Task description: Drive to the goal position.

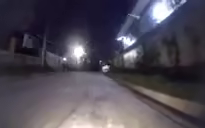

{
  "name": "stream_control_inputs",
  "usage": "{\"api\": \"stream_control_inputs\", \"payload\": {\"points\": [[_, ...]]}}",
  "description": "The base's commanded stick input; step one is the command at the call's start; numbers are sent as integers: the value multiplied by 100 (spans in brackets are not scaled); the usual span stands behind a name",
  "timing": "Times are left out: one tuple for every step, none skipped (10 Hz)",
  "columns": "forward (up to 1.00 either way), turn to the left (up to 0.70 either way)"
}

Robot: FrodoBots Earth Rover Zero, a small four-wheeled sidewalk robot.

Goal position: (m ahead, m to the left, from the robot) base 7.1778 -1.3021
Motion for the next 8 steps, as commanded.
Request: {"api": "stream_control_inputs", "payload": {"points": [[50, 0], [50, 0], [50, 0], [50, 0], [50, 0], [50, 0], [50, 0], [50, 0]]}}
